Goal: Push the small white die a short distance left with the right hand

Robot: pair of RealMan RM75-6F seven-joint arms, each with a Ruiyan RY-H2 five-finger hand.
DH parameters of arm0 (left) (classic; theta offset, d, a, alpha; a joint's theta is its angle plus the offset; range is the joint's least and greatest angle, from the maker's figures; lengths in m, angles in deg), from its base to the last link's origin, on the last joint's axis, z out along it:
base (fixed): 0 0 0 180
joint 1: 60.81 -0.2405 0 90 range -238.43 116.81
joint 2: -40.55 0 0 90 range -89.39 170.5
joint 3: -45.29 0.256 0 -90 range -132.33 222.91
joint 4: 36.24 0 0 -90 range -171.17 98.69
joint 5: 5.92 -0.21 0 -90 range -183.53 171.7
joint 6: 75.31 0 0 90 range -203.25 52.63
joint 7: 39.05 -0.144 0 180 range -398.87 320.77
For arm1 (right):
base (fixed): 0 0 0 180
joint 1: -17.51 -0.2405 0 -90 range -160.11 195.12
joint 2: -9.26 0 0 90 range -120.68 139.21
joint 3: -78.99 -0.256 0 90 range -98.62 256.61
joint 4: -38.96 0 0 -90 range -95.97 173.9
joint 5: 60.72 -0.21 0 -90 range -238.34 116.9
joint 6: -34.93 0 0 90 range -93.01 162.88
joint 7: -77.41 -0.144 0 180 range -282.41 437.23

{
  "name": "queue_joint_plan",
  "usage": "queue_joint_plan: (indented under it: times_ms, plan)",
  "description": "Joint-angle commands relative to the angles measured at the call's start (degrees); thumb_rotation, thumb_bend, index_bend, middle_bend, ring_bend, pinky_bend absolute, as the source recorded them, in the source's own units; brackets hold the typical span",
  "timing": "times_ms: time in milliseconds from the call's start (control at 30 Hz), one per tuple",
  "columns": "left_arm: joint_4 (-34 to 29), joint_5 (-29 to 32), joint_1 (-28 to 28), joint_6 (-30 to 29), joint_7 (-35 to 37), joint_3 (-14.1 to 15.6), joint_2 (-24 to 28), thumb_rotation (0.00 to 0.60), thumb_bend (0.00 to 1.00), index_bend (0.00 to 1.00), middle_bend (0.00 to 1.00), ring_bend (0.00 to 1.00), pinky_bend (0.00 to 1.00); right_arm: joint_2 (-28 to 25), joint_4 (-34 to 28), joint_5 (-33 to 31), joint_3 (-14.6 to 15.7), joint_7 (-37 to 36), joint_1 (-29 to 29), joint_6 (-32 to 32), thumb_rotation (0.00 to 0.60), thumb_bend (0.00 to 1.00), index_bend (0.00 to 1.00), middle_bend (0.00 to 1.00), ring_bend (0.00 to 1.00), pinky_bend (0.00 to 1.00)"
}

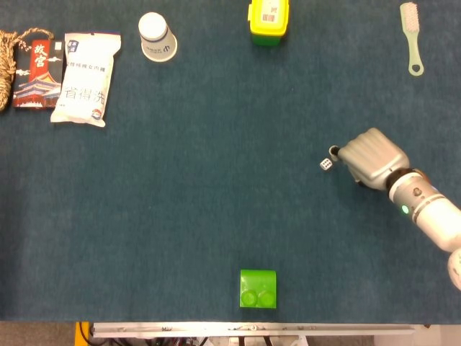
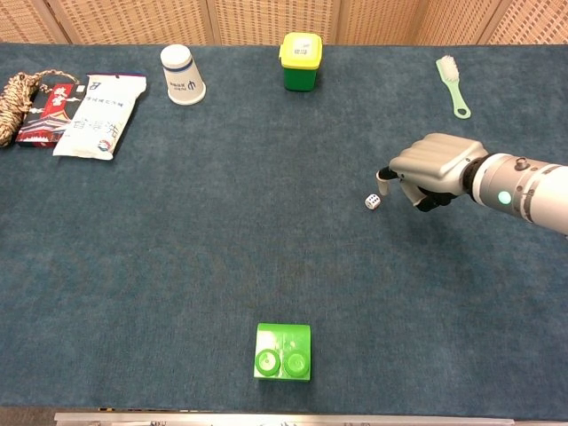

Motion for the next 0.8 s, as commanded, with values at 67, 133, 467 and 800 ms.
queue_joint_plan:
  times_ms: [67, 133, 467, 800]
  plan:
    - [0.0, -0.1, -0.1, 0.0, 0.0, 0.1, 0.1, 0.600, 0.00, 0.37, 0.26, 0.16, 0.35, 0.3, 0.4, -0.4, 0.0, 0.1, -0.1, 0.3, 0.600, 1.00, 0.31, 1.00, 1.00, 1.00]
    - [0.0, -0.1, -0.1, -0.1, 0.0, 0.0, 0.0, 0.600, 0.00, 0.37, 0.26, 0.16, 0.35, 0.4, 0.6, -0.7, 0.0, 0.2, -0.2, 0.4, 0.600, 1.00, 0.31, 1.00, 1.00, 1.00]
    - [-0.1, -0.1, -0.2, -0.2, 0.1, 0.0, 0.1, 0.600, 0.00, 0.37, 0.26, 0.16, 0.35, 1.1, 1.6, -1.6, -0.1, 0.1, -0.5, 1.1, 0.600, 1.00, 0.31, 1.00, 1.00, 1.00]
    - [-0.2, -0.1, -0.3, -0.5, 0.2, -0.1, 0.3, 0.600, 0.00, 0.37, 0.26, 0.16, 0.35, 1.7, 2.4, -0.8, -0.3, -0.8, -0.5, 1.7, 0.600, 1.00, 0.31, 1.00, 1.00, 1.00]
